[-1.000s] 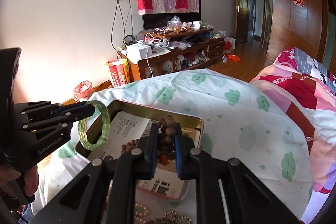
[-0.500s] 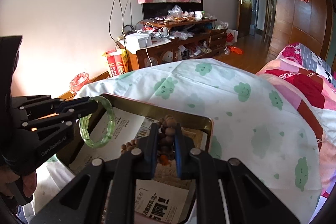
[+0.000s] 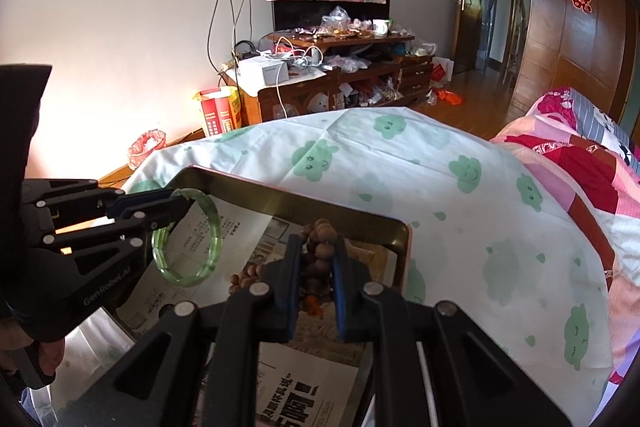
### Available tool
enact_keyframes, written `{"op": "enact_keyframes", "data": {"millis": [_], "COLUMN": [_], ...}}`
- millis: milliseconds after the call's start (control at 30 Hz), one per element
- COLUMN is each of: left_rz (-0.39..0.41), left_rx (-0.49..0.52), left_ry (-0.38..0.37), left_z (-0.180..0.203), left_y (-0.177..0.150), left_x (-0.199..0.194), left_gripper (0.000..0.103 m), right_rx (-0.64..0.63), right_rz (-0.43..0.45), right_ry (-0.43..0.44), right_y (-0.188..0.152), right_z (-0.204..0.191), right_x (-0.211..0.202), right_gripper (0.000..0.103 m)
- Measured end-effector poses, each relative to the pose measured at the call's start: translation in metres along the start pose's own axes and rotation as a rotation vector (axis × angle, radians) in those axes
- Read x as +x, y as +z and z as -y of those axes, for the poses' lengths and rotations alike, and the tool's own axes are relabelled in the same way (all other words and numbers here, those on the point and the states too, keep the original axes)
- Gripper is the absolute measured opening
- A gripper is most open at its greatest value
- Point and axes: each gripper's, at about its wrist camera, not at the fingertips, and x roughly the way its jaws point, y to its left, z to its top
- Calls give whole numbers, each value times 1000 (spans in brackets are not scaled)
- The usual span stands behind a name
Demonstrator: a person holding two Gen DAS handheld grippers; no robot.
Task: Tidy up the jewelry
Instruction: 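Open the left tool to drop the bangle in the tin while the right tool releases the bracelet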
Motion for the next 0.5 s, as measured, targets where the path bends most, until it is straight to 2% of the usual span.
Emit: {"op": "enact_keyframes", "data": {"millis": [100, 133, 167, 233, 300, 500], "left_rz": [-29, -25, -7, 30, 50, 47], "left_rx": [-1, 0, 5, 5, 4, 0], "left_ry": [7, 20, 41, 51, 39, 42], "left_z": [2, 3, 4, 4, 4, 2], "left_y": [0, -1, -1, -3, -3, -4], "left_x": [2, 1, -3, -10, -17, -20], "left_gripper": [20, 33, 52, 72, 74, 74], "right_rx": [9, 11, 16, 25, 30, 54], "right_rz": [13, 18, 21, 30, 36, 42], "right_ry": [6, 2, 0, -3, -8, -28], "right_y": [0, 0, 0, 1, 0, -5], "right_z": [1, 1, 2, 4, 6, 10], "right_x": [-3, -4, -5, -8, -10, -20], "right_gripper": [20, 25, 29, 46, 47, 52]}}
